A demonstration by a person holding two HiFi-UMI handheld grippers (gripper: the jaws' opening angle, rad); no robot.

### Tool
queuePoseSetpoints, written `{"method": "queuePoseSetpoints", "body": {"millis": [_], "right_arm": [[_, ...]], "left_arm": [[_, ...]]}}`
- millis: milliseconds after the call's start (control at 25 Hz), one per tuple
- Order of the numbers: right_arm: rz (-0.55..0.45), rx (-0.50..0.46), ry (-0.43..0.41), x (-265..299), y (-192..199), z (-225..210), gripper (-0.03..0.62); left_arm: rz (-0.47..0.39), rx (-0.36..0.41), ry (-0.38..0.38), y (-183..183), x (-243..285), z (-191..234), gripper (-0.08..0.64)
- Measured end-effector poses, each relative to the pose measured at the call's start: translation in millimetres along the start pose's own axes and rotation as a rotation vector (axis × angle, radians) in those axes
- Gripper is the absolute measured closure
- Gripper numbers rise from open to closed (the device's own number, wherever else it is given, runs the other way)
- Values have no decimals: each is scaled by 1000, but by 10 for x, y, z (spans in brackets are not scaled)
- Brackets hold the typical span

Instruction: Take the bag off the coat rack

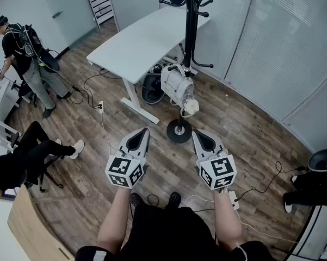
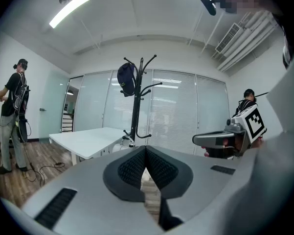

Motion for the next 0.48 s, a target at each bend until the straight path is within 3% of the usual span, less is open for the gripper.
{"method": "queuePoseSetpoints", "body": {"millis": [480], "right_arm": [[8, 51, -12, 16, 73, 13, 565]], "left_arm": [[4, 3, -3, 22, -6, -23, 545]]}}
Point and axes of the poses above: the fingertips, and each gripper's own axes: x forward along the fingers, z to its left, y out of its underside, the point moved 8 cm from there along -x, backward along the fingers, and after that the axes turned 3 degrees about -x, right-handed, at the moved point
